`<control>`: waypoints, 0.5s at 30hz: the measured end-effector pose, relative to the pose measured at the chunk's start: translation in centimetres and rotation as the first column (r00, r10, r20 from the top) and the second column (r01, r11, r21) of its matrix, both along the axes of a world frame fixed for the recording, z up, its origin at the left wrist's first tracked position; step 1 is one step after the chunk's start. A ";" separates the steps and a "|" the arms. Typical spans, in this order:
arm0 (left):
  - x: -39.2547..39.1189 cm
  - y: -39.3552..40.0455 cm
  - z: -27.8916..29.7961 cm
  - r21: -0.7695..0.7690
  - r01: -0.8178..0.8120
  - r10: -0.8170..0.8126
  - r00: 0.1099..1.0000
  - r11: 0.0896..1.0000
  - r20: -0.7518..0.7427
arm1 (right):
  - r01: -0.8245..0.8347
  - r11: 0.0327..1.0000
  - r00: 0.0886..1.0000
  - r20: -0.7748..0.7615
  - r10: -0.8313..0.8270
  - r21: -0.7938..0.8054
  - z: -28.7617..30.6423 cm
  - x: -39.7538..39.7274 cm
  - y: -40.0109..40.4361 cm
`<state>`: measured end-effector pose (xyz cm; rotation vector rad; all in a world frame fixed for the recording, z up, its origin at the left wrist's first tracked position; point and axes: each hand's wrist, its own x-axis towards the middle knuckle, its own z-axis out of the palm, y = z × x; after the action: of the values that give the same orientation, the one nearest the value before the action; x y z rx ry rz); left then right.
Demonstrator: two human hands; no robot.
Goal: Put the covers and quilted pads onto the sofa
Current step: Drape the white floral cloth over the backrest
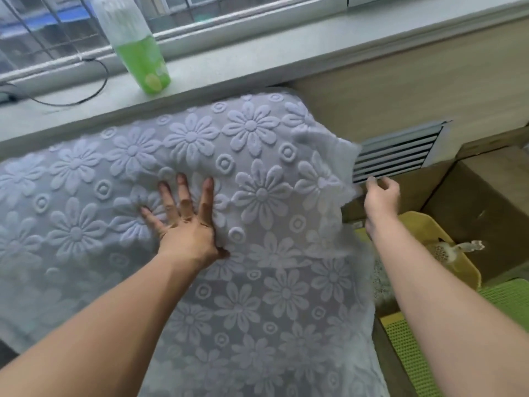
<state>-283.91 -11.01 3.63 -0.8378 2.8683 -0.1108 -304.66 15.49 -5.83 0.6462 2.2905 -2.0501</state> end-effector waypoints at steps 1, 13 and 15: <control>0.1 0.0 -0.2 -0.002 0.012 -0.012 1.000 1.000 -0.020 | 0.014 0.999 1.000 -0.020 -0.014 0.040 -0.8 2.1 0.1; 21.9 6.2 -14.9 0.247 0.071 0.024 0.932 0.966 -0.362 | -0.767 0.525 0.637 0.334 0.695 0.370 -11.0 36.2 -8.2; 32.3 5.3 -21.5 0.443 -0.201 0.268 0.959 0.874 -0.094 | -0.831 0.421 0.547 0.397 0.737 0.363 -11.6 39.1 -10.5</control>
<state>-251.64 -5.73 -17.87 -1.1220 2.7236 0.6187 -265.51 5.01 -17.43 -0.2917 2.3210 -0.8824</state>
